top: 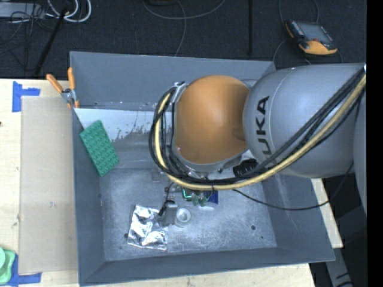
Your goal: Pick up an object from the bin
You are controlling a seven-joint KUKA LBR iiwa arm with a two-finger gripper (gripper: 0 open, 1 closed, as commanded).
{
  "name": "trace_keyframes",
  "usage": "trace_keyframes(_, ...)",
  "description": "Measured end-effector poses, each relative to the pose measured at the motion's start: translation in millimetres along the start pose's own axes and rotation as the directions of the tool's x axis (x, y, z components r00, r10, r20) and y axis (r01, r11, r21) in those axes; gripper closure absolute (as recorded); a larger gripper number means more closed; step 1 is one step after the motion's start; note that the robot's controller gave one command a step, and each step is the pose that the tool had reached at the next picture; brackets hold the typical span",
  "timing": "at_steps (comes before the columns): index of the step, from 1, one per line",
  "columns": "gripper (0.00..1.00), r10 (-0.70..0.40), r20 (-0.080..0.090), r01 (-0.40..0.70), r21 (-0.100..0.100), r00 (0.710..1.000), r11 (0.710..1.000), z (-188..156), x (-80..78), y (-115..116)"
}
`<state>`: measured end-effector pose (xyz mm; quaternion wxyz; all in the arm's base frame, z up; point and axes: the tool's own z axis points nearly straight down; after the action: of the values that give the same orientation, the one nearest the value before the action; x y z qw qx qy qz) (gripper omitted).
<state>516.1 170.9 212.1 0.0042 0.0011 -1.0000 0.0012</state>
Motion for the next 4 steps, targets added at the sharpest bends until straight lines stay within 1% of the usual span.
trace_keyframes(1,0.0,-0.137,-0.001,0.137,0.0,0.991,0.991,147.5,20.8,16.1)
trace_keyframes(2,1.0,-0.132,0.006,0.132,-0.001,0.991,0.991,143.1,18.4,15.7)
trace_keyframes(3,1.0,-0.143,0.011,0.143,-0.003,0.99,0.99,142.0,-4.4,59.5)
trace_keyframes(4,1.0,-0.151,0.017,0.151,-0.003,0.988,0.989,10.0,-3.5,63.2)
